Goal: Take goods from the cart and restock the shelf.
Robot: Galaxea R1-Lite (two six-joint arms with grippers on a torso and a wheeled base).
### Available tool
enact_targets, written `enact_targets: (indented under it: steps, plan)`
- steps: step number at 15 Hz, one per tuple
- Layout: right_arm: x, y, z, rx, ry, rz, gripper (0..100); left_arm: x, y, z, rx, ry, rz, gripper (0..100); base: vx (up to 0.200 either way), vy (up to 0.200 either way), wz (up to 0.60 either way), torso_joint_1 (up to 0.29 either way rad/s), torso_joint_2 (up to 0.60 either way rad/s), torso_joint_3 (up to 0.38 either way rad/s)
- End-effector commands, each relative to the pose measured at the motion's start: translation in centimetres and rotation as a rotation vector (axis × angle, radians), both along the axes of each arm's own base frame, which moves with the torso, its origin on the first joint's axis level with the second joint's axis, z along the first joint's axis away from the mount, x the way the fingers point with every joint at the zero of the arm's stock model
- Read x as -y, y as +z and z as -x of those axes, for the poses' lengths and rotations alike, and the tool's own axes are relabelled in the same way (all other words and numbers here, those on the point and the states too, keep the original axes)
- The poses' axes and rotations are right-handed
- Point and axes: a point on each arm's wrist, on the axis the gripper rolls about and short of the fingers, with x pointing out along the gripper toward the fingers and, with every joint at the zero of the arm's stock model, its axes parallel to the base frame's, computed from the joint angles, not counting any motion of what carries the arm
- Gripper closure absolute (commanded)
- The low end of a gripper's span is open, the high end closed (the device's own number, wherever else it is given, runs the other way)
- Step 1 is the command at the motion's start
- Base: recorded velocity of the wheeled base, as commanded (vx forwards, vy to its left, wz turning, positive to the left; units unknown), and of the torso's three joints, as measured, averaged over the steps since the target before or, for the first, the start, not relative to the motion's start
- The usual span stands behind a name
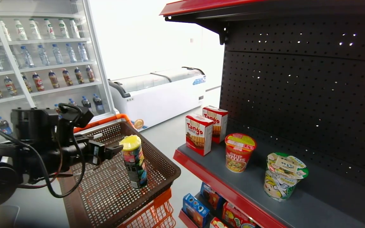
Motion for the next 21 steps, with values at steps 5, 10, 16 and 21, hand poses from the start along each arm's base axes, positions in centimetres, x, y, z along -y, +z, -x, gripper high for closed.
enact_targets:
  steps: [5, 10, 16, 21]
  plan:
    - [0.0, 0.0, 0.0, -0.001, 0.001, 0.000, 0, 2.5, -6.3, -1.9, -0.184, -0.060, 0.002, 0, 0.000, 0.000, 0.00, 0.000, 0.00, 0.000]
    - [0.0, 0.0, 0.0, -0.001, 0.001, 0.000, 0, 3.0, -9.5, -3.4, -0.194, -0.058, -0.018, 0, 0.000, 0.000, 0.00, 0.000, 0.00, 0.000]
    - [0.0, 0.0, 0.0, -0.001, 0.001, 0.000, 0, 3.7, -13.6, -1.6, -0.067, -0.087, -0.005, 0, 0.000, 0.000, 0.00, 0.000, 0.00, 0.000]
    - [0.0, 0.0, 0.0, -0.001, 0.001, 0.000, 0, 3.5, -14.6, -2.4, 0.012, -0.053, -0.005, 0, 0.000, 0.000, 0.00, 0.000, 0.00, 0.000]
